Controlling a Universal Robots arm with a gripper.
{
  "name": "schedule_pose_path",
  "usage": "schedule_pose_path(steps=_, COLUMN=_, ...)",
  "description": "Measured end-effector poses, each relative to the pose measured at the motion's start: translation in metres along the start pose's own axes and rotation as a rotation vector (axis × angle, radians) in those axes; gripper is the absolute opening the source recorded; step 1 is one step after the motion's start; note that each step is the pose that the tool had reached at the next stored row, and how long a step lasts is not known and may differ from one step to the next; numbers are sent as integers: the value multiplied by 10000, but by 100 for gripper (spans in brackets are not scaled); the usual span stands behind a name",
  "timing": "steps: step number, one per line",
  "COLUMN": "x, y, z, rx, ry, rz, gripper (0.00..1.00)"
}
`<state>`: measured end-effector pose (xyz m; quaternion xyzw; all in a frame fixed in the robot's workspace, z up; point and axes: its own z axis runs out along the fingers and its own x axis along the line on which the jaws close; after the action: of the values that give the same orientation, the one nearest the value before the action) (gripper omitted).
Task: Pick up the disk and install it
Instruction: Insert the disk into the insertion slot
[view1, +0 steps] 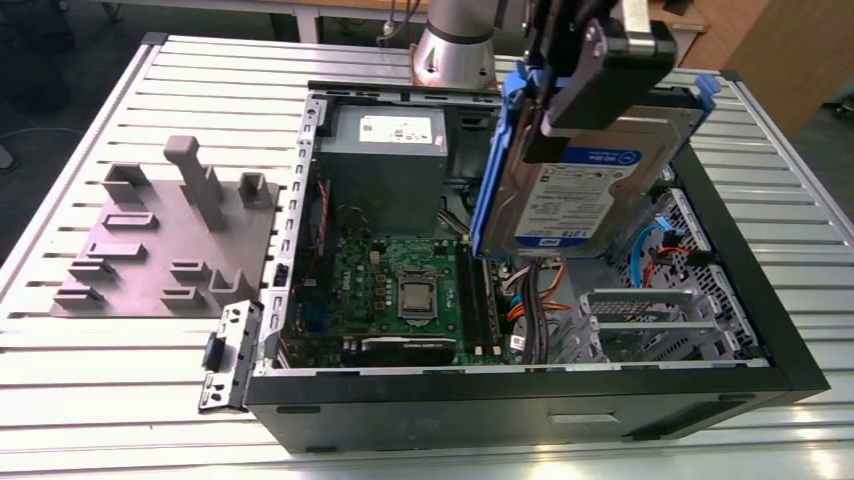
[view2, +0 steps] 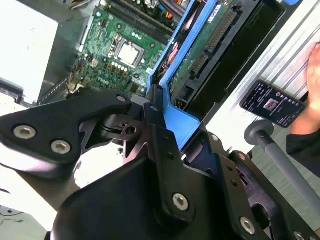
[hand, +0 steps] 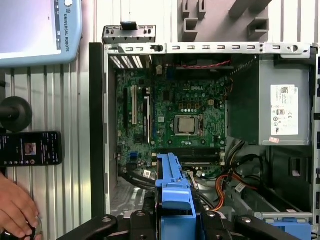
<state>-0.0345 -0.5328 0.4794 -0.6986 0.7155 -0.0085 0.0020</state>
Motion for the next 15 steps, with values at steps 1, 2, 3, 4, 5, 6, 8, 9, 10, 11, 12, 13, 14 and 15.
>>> schedule_pose_path(steps=1, x=1, y=-31, z=3, rx=0, ry=1, rz=0, gripper=36)
schedule_pose_path(steps=2, x=4, y=-60, z=4, rx=-1, ry=3, rz=-1, gripper=36)
schedule_pose_path(steps=3, x=8, y=-83, z=8, rx=-1, ry=2, rz=0, gripper=36)
schedule_pose_path(steps=4, x=16, y=-99, z=11, rx=-1, ry=2, rz=0, gripper=36)
schedule_pose_path(steps=5, x=29, y=-109, z=15, rx=0, ry=1, rz=0, gripper=36)
schedule_pose_path(steps=6, x=48, y=-115, z=20, rx=0, ry=1, rz=-1, gripper=36)
schedule_pose_path(steps=8, x=94, y=-122, z=31, rx=0, ry=0, rz=0, gripper=36)
schedule_pose_path(steps=9, x=115, y=-124, z=37, rx=0, ry=-4, rz=0, gripper=36)
schedule_pose_path(steps=10, x=130, y=-126, z=43, rx=-1, ry=-5, rz=0, gripper=36)
schedule_pose_path(steps=11, x=141, y=-131, z=49, rx=0, ry=-6, rz=0, gripper=36)
schedule_pose_path(steps=12, x=150, y=-141, z=55, rx=-1, ry=-7, rz=0, gripper=36)
schedule_pose_path(steps=13, x=159, y=-156, z=62, rx=0, ry=-10, rz=0, gripper=36)
schedule_pose_path(steps=14, x=166, y=-177, z=67, rx=-1, ry=-11, rz=0, gripper=36)
schedule_pose_path(steps=15, x=174, y=-201, z=72, rx=-1, ry=-9, rz=0, gripper=36)
